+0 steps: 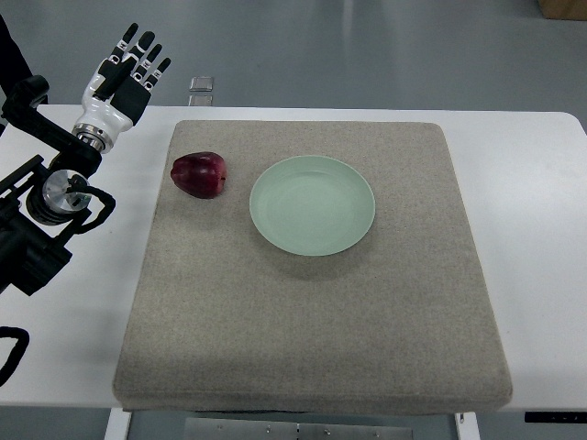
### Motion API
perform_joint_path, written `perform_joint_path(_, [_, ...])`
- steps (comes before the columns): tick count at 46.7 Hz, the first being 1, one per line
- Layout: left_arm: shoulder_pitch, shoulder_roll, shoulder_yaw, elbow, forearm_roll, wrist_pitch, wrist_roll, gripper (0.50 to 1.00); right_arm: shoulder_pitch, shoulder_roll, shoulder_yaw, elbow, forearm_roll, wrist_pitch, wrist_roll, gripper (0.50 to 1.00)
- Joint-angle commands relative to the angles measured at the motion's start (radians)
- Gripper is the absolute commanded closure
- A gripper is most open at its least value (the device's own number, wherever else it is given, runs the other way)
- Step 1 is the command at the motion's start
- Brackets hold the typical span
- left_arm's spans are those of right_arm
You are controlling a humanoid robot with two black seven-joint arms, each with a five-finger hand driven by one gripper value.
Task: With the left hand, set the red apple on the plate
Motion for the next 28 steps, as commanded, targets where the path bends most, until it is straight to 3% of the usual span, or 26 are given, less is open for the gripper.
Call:
perform_joint_path(1, [-0.002, -0.001, 0.0, 0.0, 0.002, 0.0, 0.0, 0.5, 0.0, 0.0, -0.001, 0.0, 0.0, 0.0, 0.0, 0.57])
perform_joint_path(28, [0.003, 0.014, 0.002, -0.009, 0.044, -0.001, 0.0, 0.5, 0.0, 0.0, -0.001, 0.0, 0.0, 0.0, 0.0, 0.57])
